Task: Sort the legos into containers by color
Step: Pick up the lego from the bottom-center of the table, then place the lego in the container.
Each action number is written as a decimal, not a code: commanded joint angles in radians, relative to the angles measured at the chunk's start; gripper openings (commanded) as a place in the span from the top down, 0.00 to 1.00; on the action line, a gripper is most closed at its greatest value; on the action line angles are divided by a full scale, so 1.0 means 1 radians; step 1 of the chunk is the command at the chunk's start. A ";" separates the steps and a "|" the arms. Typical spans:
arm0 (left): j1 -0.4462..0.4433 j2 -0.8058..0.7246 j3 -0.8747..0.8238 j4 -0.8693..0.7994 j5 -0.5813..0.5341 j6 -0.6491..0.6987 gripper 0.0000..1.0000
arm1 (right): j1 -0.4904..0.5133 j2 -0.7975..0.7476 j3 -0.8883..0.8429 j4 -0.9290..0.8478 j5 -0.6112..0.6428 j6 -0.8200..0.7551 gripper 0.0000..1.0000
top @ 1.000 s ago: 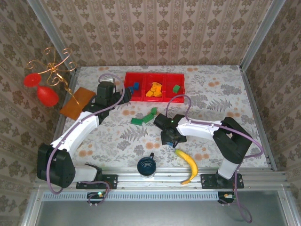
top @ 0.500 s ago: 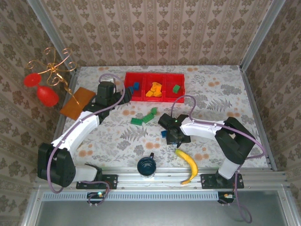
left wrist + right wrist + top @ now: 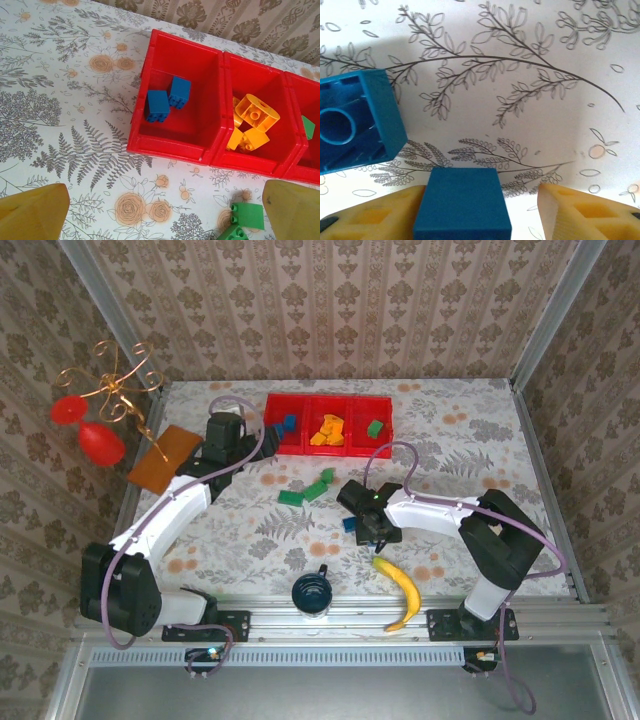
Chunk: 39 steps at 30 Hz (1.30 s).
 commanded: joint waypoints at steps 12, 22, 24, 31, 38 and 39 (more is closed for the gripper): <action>0.032 -0.033 -0.036 0.009 0.004 -0.021 0.00 | -0.005 -0.023 0.015 -0.025 0.028 0.001 0.84; 0.058 -0.065 -0.055 0.001 0.001 -0.021 0.00 | -0.009 -0.110 0.140 -0.113 0.159 -0.078 0.92; 0.064 -0.076 -0.062 -0.002 0.001 -0.023 0.00 | -0.010 -0.120 0.172 -0.096 0.174 -0.100 0.92; 0.089 -0.117 -0.082 -0.013 0.002 -0.025 0.00 | -0.022 -0.054 0.346 0.000 0.175 -0.207 0.93; 0.106 -0.171 -0.111 -0.032 -0.009 -0.028 0.00 | -0.037 0.089 0.567 0.038 0.146 -0.310 0.93; 0.109 -0.176 -0.115 -0.035 -0.009 -0.030 0.00 | -0.040 0.113 0.602 0.041 0.139 -0.322 0.93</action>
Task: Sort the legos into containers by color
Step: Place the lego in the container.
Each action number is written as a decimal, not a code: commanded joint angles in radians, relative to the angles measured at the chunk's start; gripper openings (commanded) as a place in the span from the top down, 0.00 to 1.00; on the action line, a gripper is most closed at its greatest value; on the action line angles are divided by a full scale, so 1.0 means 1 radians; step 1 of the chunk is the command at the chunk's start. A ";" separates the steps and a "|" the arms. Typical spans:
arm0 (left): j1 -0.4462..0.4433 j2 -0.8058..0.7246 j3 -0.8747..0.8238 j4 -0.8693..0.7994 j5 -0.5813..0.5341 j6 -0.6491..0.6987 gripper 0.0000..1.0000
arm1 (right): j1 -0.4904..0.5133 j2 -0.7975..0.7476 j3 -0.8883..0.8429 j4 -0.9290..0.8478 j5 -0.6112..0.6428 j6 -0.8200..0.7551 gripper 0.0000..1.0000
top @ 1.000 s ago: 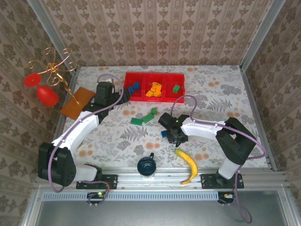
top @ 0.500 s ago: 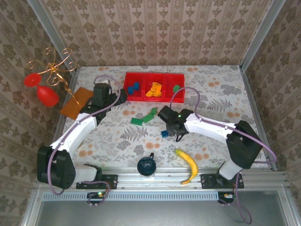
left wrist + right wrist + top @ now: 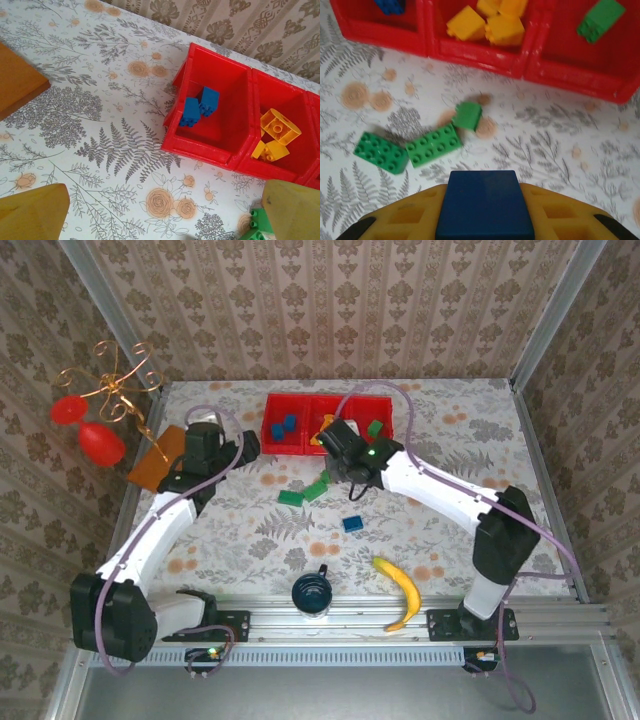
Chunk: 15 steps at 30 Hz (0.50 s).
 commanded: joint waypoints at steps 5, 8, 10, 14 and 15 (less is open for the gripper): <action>0.020 -0.044 -0.031 -0.034 -0.003 -0.019 0.00 | -0.030 0.154 0.213 0.052 -0.036 -0.123 0.93; 0.024 -0.052 -0.043 -0.038 0.000 -0.023 0.00 | -0.045 0.223 0.298 0.073 -0.057 -0.150 0.93; 0.026 -0.057 -0.049 -0.038 0.006 -0.023 0.00 | -0.053 0.276 0.358 0.091 -0.071 -0.169 0.93; 0.030 -0.064 -0.058 -0.040 0.016 -0.024 0.00 | -0.059 0.384 0.479 0.118 -0.083 -0.217 0.94; 0.030 -0.065 -0.061 -0.041 0.018 -0.024 0.00 | -0.058 0.415 0.518 0.118 -0.082 -0.228 0.93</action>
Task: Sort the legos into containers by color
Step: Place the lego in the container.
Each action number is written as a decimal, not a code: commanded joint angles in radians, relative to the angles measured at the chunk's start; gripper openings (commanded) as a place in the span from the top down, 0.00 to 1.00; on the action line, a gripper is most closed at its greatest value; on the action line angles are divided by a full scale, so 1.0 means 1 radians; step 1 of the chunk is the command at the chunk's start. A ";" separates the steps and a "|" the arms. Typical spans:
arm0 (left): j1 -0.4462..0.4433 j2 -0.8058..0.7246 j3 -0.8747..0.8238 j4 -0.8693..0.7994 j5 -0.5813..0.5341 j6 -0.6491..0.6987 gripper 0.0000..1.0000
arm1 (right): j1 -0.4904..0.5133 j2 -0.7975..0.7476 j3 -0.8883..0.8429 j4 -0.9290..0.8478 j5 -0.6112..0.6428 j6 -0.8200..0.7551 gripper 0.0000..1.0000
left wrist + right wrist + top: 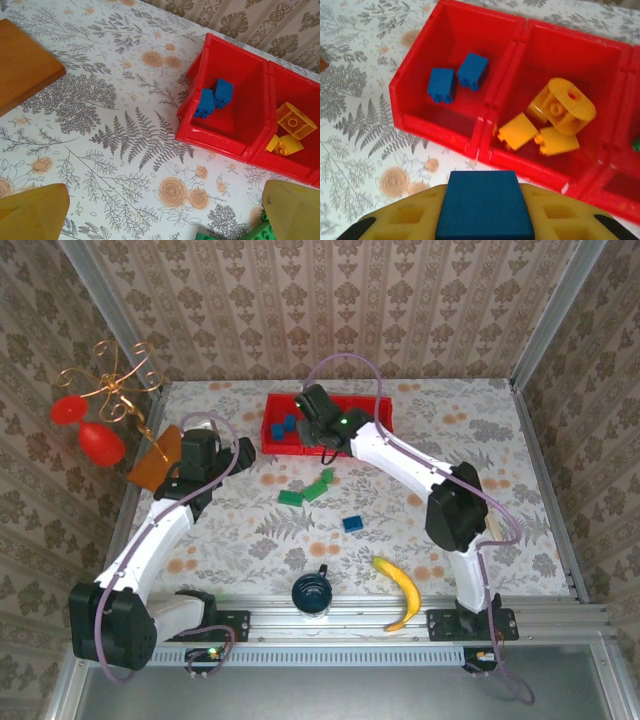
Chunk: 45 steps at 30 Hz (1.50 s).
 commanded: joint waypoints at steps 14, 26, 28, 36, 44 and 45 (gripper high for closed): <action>0.013 -0.028 -0.036 -0.026 0.055 -0.039 0.00 | -0.023 0.418 0.503 0.050 -0.069 -0.125 0.88; 0.015 -0.046 -0.054 -0.042 0.061 -0.037 0.00 | -0.046 0.503 0.586 0.064 -0.093 -0.130 0.60; 0.015 -0.046 -0.057 -0.042 0.062 -0.039 0.00 | -0.048 0.504 0.590 0.062 -0.098 -0.128 0.51; 0.016 -0.052 -0.060 -0.044 0.054 -0.039 0.00 | -0.048 0.495 0.639 0.038 -0.138 -0.149 0.37; 0.021 -0.063 -0.059 -0.068 0.031 -0.037 0.00 | -0.032 0.427 0.641 -0.023 -0.183 -0.169 0.31; 0.022 -0.065 -0.060 -0.072 0.026 -0.037 0.00 | -0.028 0.416 0.639 -0.035 -0.185 -0.173 0.31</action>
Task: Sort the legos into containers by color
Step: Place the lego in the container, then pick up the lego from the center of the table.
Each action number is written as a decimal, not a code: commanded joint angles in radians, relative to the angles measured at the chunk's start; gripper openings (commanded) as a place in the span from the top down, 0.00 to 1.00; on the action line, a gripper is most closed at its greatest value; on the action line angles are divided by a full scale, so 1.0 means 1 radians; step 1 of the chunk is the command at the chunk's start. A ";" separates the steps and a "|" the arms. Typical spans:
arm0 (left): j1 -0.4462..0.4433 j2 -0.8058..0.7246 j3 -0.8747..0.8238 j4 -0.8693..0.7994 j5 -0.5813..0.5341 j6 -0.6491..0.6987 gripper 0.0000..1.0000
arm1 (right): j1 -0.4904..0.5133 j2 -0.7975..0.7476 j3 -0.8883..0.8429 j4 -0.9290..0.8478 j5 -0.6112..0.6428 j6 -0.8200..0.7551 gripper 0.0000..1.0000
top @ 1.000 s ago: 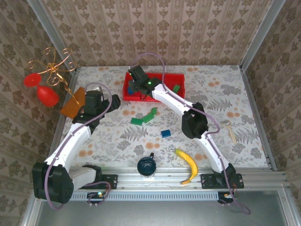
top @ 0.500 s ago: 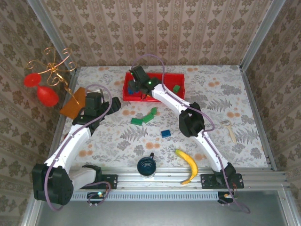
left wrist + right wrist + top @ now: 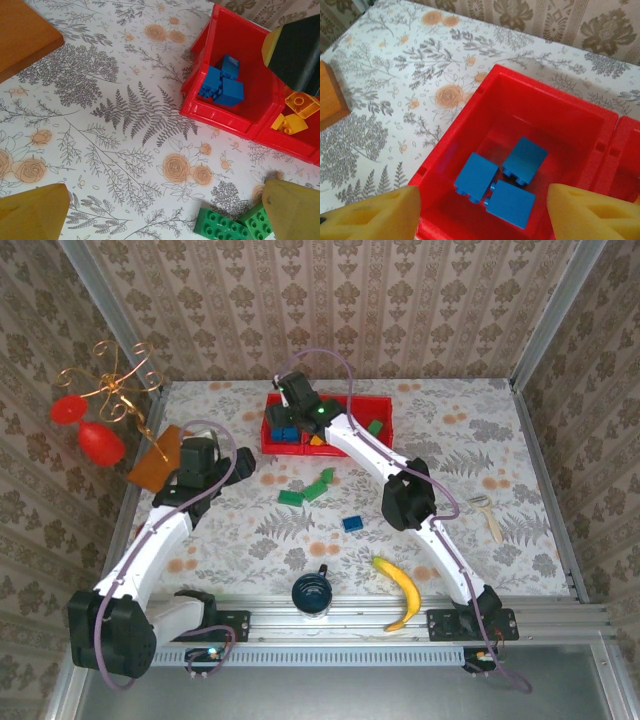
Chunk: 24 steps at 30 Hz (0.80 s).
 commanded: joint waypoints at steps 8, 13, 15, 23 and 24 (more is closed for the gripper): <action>0.022 -0.069 -0.026 -0.047 -0.051 -0.013 0.00 | 0.049 -0.208 -0.126 -0.139 -0.018 -0.031 0.30; 0.032 -0.101 -0.043 -0.051 -0.065 -0.013 0.00 | 0.087 -0.344 -0.350 -0.124 0.016 -0.023 0.28; 0.035 -0.115 -0.057 -0.042 -0.071 -0.018 0.00 | 0.099 -0.385 -0.424 -0.123 0.017 -0.021 0.27; 0.059 -0.126 -0.077 -0.045 -0.068 -0.006 0.00 | 0.128 -0.488 -0.629 -0.154 0.008 0.003 0.23; 0.062 -0.127 -0.080 -0.049 -0.066 -0.006 0.00 | 0.131 -0.494 -0.647 -0.158 0.009 0.001 0.21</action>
